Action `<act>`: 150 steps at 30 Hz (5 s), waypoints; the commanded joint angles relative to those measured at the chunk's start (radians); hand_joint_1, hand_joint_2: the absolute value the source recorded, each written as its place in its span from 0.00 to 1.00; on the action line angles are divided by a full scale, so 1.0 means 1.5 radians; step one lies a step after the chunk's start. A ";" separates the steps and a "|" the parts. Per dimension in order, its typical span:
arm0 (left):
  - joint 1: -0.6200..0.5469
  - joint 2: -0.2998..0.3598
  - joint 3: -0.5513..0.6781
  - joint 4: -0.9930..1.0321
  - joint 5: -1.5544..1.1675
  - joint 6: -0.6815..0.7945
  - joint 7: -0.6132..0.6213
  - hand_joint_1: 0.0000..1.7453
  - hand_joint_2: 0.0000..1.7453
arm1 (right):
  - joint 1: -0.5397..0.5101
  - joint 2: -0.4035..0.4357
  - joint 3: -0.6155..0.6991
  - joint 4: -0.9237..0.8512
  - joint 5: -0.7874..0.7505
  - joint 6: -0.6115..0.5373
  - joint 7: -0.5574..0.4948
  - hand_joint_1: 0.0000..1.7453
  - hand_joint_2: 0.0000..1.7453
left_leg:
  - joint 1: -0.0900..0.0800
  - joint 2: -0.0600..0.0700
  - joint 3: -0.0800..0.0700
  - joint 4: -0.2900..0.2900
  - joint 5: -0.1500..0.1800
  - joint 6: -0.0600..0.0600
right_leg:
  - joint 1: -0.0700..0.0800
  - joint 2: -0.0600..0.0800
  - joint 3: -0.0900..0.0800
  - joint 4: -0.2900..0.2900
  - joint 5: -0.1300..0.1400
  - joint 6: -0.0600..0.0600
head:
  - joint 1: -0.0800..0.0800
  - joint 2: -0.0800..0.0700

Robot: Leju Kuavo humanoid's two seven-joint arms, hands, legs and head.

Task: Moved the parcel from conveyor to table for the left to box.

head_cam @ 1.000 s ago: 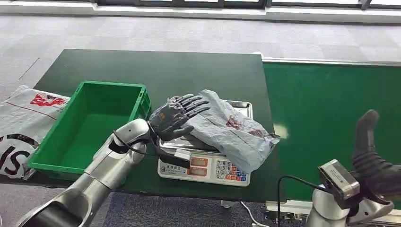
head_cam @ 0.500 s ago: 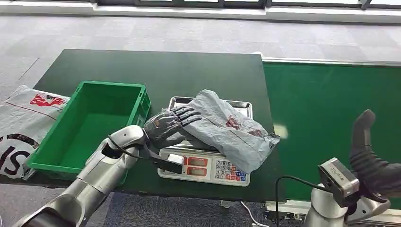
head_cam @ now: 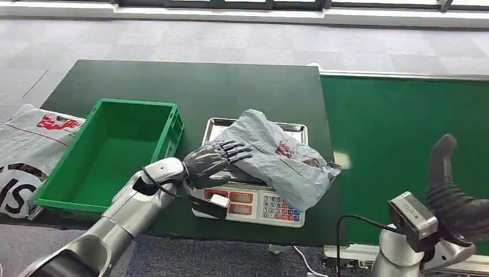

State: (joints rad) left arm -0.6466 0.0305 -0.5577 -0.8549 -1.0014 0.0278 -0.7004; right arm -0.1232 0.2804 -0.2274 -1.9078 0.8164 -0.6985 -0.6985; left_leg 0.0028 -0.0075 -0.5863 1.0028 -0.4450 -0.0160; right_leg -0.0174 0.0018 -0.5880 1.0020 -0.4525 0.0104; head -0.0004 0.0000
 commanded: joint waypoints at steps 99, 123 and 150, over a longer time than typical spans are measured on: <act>-0.161 -0.162 -0.095 0.190 -0.061 0.278 0.201 1.00 1.00 | -0.028 0.046 -0.101 0.005 -0.024 0.000 0.000 0.00 1.00 | 0.001 0.001 -0.001 0.002 0.000 0.000 | 0.000 0.000 -0.001 0.001 0.001 0.000 | 0.000 0.000; -0.134 -0.027 0.073 0.064 -0.331 0.447 0.524 1.00 1.00 | -0.020 0.046 -0.103 0.008 -0.034 0.000 0.000 0.00 1.00 | 0.000 0.003 0.001 0.001 0.000 0.001 | 0.000 0.003 0.001 0.000 0.001 0.000 | 0.000 0.000; -0.116 0.088 0.018 0.137 -0.380 0.303 0.725 1.00 1.00 | 0.020 0.046 -0.102 -0.020 -0.033 0.000 0.000 0.00 1.00 | 0.001 0.001 0.000 0.001 0.001 0.000 | 0.001 0.000 0.000 0.000 0.001 -0.001 | 0.000 0.000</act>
State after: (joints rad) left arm -0.7560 0.1702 -0.4585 -0.8415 -1.4920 0.5737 0.4162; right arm -0.1243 0.2827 -0.3365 -1.9265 0.7702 -0.6985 -0.6985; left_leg 0.0031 -0.0050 -0.5870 1.0042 -0.4429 -0.0157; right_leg -0.0171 0.0042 -0.5904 1.0032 -0.4506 0.0098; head -0.0008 0.0000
